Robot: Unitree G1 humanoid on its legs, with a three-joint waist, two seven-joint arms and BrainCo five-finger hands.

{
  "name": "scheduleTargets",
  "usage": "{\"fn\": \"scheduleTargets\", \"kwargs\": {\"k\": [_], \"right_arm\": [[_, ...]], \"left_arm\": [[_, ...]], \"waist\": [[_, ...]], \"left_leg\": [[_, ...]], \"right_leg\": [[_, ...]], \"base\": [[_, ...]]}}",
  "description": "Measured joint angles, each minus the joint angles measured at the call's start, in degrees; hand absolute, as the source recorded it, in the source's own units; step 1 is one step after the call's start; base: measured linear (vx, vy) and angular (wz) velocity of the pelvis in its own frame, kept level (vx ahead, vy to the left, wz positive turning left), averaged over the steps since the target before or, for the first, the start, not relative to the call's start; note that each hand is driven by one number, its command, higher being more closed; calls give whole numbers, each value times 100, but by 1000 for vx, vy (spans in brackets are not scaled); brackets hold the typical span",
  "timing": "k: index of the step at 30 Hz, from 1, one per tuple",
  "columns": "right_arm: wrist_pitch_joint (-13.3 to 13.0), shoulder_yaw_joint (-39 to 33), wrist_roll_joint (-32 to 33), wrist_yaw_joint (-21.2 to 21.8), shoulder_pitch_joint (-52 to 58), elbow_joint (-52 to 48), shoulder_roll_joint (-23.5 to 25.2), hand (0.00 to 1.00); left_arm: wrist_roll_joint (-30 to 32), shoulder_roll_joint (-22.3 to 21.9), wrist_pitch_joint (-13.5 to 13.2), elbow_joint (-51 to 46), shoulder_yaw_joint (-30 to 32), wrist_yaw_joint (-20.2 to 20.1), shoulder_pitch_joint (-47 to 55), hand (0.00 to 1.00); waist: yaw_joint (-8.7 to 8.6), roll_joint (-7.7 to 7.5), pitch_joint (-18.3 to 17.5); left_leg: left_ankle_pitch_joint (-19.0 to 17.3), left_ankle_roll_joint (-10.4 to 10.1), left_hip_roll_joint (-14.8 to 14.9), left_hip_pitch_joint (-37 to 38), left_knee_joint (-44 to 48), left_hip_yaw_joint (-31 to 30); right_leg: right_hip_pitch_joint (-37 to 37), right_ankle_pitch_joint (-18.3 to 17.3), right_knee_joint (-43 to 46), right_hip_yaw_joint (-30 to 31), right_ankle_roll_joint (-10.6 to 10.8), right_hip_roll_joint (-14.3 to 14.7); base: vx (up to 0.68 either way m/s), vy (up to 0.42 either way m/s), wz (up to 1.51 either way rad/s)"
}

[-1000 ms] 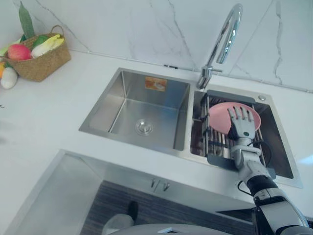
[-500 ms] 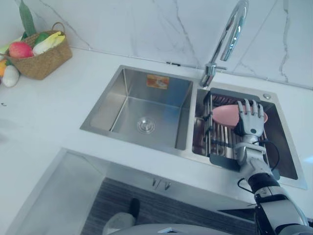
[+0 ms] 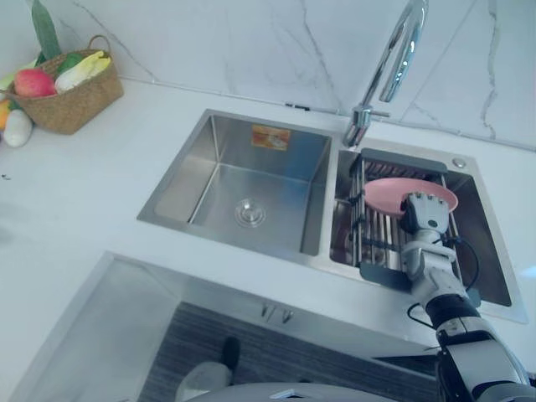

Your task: Walk over to the sink, pick up the cup, carry it to the dishwasher, place the cup inside the dishwasher, then close the dishwasher door

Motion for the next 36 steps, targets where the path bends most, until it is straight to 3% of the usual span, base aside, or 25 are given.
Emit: {"fn": "scheduleTargets", "kwargs": {"k": [17, 21, 25, 30, 32, 36], "right_arm": [[-15, 15, 6, 36, -13, -79, -2, 100], [-26, 30, 24, 55, -70, -356, 0, 100], [-120, 39, -286, 54, -137, -753, -85, 100], [-552, -81, -778, 28, -75, -1943, -719, 100], [-757, -429, -897, -109, 79, -2481, -947, 100], [-910, -1044, -896, -379, 227, -2841, -1052, 100]], "left_arm": [[17, -4, -33, -8, 117, -5, -4, 0], [20, -3, -54, -16, 180, -15, -11, 0], [18, -2, -43, -19, 176, -16, -87, 0], [186, 16, 140, -16, 176, -71, -182, 0], [296, 23, 199, -7, 174, -84, -184, 0], [347, 30, 260, 1, 164, -130, -184, 0]], "waist": [[33, -22, 3], [39, -28, -2], [-125, -57, -30], [-346, -108, -112], [-419, -197, -282], [-571, -323, -408]], "left_leg": [[-27, -5, 25, 7, 0, 99], [-117, -1, 67, 112, 0, 382], [-153, 12, 99, 122, 0, 626], [-234, 23, 119, 206, 1, 906], [-283, 18, 145, 206, 1, 1065], [-345, -4, 206, 260, 2, 1379]], "right_leg": [[-40, 13, -6, 110, -7, 0], [-65, 69, -46, 400, 13, 9], [-188, 115, -54, 658, 26, 12], [-236, 183, -112, 935, 40, 11], [-324, 189, -122, 1096, 35, 23], [-434, 236, -132, 1365, 2, 60]], "base": [[2, -1, -2], [24, -2, -36], [28, 5, -33], [41, 8, -31], [49, -1, -32], [26, -5, -44]]}}
